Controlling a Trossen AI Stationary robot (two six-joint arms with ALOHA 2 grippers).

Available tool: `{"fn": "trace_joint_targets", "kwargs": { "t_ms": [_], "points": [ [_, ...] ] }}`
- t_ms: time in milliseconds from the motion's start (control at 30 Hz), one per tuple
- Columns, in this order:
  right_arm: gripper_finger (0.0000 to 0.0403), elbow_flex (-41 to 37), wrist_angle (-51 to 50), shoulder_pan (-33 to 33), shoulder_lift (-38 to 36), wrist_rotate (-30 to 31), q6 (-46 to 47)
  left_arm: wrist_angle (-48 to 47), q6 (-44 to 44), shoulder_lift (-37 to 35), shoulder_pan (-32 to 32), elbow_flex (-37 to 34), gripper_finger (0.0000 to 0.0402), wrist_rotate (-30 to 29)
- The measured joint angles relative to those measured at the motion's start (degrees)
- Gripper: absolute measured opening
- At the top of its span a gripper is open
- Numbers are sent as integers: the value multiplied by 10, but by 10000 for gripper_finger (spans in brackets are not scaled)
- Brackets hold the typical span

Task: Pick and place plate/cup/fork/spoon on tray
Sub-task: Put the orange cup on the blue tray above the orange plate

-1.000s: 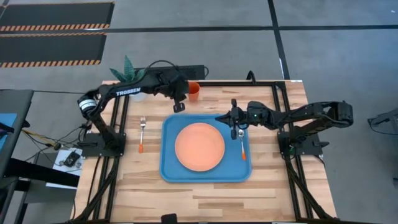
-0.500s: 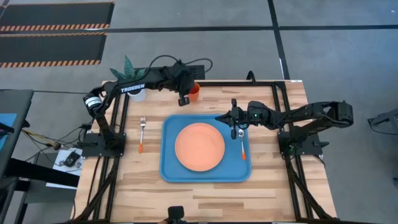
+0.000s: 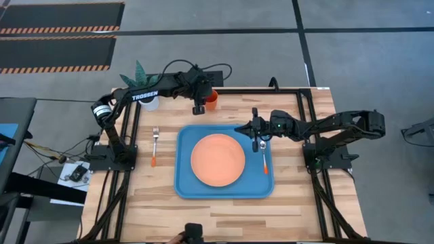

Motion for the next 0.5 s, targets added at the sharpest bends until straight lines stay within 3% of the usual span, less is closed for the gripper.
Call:
{"fn": "trace_joint_targets", "kwargs": {
  "t_ms": [233,500],
  "points": [
    [8,0,1,1,0,-1,0,-20,10,21,6,-1,135,-2],
    [8,0,-1,4,0,-1,-1,30,48,56,-1,0,135,-19]
  ]
}}
